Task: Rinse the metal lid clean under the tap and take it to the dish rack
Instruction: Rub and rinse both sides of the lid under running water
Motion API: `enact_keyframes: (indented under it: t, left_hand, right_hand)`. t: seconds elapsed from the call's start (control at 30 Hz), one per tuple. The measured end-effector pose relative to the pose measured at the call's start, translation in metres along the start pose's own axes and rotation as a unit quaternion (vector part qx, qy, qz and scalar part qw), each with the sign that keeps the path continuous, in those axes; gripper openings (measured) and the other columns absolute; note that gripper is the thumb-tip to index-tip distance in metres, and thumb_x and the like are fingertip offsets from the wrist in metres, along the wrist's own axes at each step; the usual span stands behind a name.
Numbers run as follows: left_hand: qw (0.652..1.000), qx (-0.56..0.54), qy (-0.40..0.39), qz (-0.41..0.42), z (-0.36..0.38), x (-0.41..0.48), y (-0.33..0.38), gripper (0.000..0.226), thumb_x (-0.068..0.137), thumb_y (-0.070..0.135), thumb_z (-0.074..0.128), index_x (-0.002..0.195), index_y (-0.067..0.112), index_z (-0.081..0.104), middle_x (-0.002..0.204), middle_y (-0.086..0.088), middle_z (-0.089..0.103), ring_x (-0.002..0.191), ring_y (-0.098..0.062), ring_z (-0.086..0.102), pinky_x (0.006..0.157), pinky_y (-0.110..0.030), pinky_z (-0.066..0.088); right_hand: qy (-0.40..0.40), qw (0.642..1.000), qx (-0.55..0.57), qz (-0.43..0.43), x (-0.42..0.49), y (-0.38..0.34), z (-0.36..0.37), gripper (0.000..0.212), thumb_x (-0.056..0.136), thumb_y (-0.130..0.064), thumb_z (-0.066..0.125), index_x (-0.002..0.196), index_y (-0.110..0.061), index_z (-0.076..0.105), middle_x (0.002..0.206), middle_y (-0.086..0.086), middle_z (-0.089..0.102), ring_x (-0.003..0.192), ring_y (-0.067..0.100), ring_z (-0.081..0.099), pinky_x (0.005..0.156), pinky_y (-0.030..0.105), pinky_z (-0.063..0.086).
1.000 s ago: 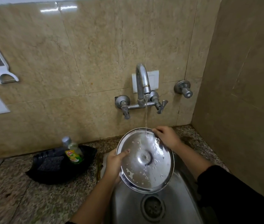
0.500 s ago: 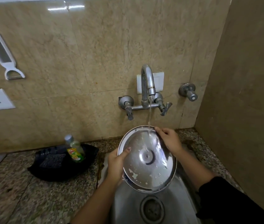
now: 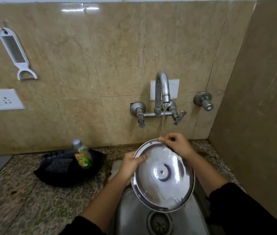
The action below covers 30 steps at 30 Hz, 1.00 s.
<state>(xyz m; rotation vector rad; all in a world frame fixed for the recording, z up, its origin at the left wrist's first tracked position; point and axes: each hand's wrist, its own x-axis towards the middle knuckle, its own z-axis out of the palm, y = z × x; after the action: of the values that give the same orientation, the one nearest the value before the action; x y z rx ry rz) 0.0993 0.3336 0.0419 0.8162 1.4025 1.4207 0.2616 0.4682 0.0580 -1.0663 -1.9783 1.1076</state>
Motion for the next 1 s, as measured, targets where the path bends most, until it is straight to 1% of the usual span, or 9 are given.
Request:
enact_keyframes:
  t: [0.1,0.2,0.3,0.37,0.5,0.57,0.67,0.8,1.0]
  left_hand:
    - [0.998,-0.044,0.037,-0.01,-0.004,0.0,-0.004,0.012,0.083,0.004,0.067,0.094,0.001,0.072,0.088,-0.015,0.074,0.076,-0.027,0.069,0.068,-0.031,0.058]
    - [0.999,0.008,0.028,0.015,0.006,0.002,-0.001,0.011,0.082,0.003,0.067,0.092,0.004,0.072,0.079,-0.009,0.074,0.069,-0.019,0.069,0.062,-0.024,0.055]
    - [0.998,0.028,0.03,0.044,0.014,0.004,0.001,0.01,0.081,0.002,0.067,0.086,0.008,0.074,0.082,-0.014,0.071,0.074,-0.022,0.065,0.069,-0.031,0.05]
    - [0.998,0.023,0.031,0.047,0.011,0.004,0.001,0.012,0.081,0.003,0.068,0.09,0.007,0.074,0.085,-0.013,0.073,0.075,-0.022,0.068,0.072,-0.033,0.052]
    - [0.999,-0.029,0.033,0.026,-0.003,0.0,-0.002,0.01,0.082,0.005,0.068,0.09,0.006,0.074,0.083,-0.01,0.076,0.074,-0.023,0.071,0.067,-0.031,0.056]
    - [0.998,-0.045,0.05,0.011,-0.008,0.0,-0.004,0.011,0.082,0.008,0.069,0.091,0.005,0.074,0.085,-0.012,0.076,0.075,-0.026,0.072,0.067,-0.033,0.057]
    - [0.998,-0.029,0.045,0.02,-0.006,0.002,-0.003,0.012,0.081,0.007,0.069,0.092,0.004,0.074,0.087,-0.013,0.076,0.077,-0.027,0.072,0.071,-0.035,0.059]
    - [0.998,-0.032,0.035,0.045,0.007,-0.003,-0.004,0.011,0.082,0.004,0.068,0.091,0.004,0.074,0.081,-0.01,0.077,0.071,-0.021,0.072,0.063,-0.026,0.057]
    - [0.994,-0.078,0.069,0.004,-0.005,0.0,-0.011,0.015,0.083,0.01,0.068,0.094,0.002,0.073,0.093,-0.02,0.074,0.081,-0.033,0.069,0.08,-0.044,0.057]
  right_hand:
    - [0.075,0.997,0.003,0.029,-0.005,0.006,-0.001,0.03,0.088,-0.033,0.066,0.06,-0.022,0.059,0.058,-0.006,0.059,0.058,0.011,0.053,0.064,0.03,0.041]
    - [0.002,0.992,-0.113,-0.05,-0.006,-0.018,0.016,0.019,0.09,-0.039,0.06,0.086,-0.023,0.069,0.085,-0.001,0.07,0.081,0.014,0.062,0.074,0.033,0.044]
    - [-0.108,0.946,-0.254,-0.17,-0.001,-0.042,0.032,0.019,0.09,-0.038,0.059,0.101,-0.028,0.071,0.104,-0.007,0.069,0.102,0.007,0.055,0.087,0.032,0.035]
    - [-0.114,0.968,-0.161,-0.152,0.002,-0.041,0.03,0.016,0.088,-0.033,0.064,0.1,-0.026,0.073,0.101,-0.008,0.072,0.099,0.007,0.06,0.088,0.03,0.042]
    - [0.0,0.996,0.086,0.017,-0.004,-0.019,-0.002,0.007,0.085,-0.018,0.07,0.089,-0.014,0.073,0.082,-0.001,0.071,0.075,0.008,0.063,0.076,0.029,0.048]
    - [0.046,0.994,0.09,0.047,-0.009,-0.011,-0.01,0.004,0.085,-0.018,0.069,0.084,-0.02,0.072,0.078,-0.003,0.07,0.073,0.009,0.062,0.077,0.03,0.046]
    - [-0.021,0.998,0.053,0.021,-0.01,-0.023,0.001,0.012,0.085,-0.025,0.069,0.097,-0.023,0.072,0.093,0.005,0.072,0.082,0.02,0.065,0.077,0.035,0.049]
    - [-0.084,0.981,-0.149,-0.091,-0.005,-0.036,0.019,0.034,0.079,-0.038,0.073,0.113,-0.032,0.069,0.111,-0.01,0.068,0.098,0.004,0.06,0.087,0.023,0.044]
    - [0.046,0.991,0.106,0.065,-0.008,-0.009,-0.008,0.011,0.09,-0.021,0.064,0.082,-0.022,0.072,0.081,-0.004,0.07,0.079,0.013,0.063,0.078,0.03,0.05]
